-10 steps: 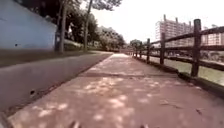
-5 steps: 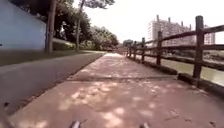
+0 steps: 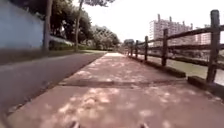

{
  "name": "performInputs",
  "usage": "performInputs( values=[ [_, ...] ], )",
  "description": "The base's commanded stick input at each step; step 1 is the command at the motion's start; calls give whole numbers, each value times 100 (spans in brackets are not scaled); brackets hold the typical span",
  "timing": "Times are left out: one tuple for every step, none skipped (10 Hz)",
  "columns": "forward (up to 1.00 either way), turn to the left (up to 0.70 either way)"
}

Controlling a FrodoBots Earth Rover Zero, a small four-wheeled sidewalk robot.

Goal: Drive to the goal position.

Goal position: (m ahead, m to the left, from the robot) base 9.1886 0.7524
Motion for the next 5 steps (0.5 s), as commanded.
performInputs(
  values=[
    [67,0],
    [70,0],
    [70,0],
    [70,0],
    [70,0]
  ],
)
